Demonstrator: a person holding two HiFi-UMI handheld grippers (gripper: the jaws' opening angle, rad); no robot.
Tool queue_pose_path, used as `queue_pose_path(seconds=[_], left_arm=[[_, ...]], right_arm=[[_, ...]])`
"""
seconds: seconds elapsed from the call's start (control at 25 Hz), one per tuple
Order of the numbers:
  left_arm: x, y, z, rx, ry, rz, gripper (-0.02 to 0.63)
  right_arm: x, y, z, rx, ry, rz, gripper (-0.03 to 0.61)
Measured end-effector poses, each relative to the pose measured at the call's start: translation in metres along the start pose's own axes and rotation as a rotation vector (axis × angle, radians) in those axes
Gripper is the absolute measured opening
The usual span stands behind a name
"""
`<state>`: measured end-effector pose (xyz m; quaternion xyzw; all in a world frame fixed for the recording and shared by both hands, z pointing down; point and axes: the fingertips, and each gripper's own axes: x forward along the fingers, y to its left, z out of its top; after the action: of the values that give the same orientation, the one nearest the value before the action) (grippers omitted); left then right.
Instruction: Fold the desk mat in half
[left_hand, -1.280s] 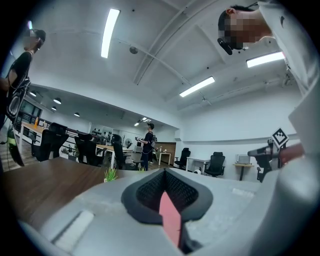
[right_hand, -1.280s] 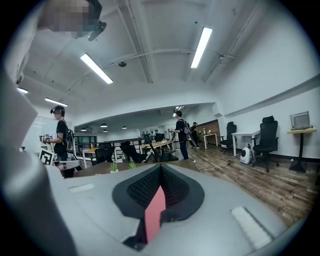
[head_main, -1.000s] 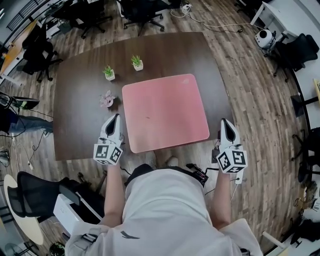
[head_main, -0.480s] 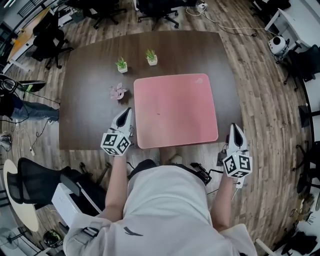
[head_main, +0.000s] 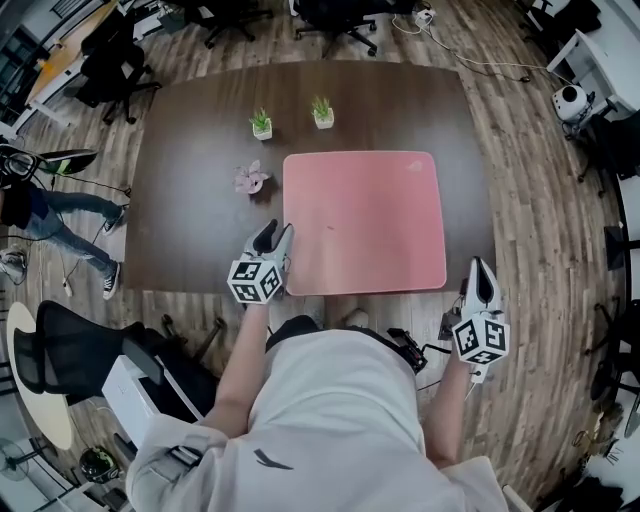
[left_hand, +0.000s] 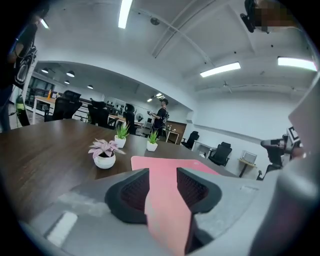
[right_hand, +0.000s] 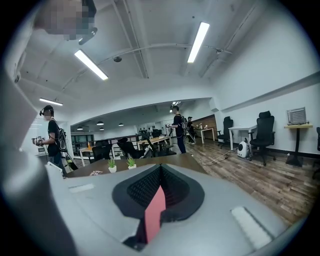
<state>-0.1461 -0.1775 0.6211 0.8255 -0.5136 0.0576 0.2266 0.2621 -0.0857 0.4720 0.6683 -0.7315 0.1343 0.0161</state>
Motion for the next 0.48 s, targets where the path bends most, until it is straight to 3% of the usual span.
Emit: queue_pose_path(seconds=[0.16,0.36,0.48], left_arm=[[0.006,0.009,-0.020,-0.022,0.055,0.016,0.213],[0.013,0.012,-0.045,-0.038,0.129,0.035,0.219],[0.020,0.008,-0.063,0.044,0.209,0.054,0.235]], right_arm=[[0.002,0.000,-0.001,-0.003,0.006,-0.004,0.002],[0.004,0.002,-0.001,-0.009,0.016,-0.006,0.002],[0.003,0.001,-0.001,-0.015,0.023,-0.009,0.002]])
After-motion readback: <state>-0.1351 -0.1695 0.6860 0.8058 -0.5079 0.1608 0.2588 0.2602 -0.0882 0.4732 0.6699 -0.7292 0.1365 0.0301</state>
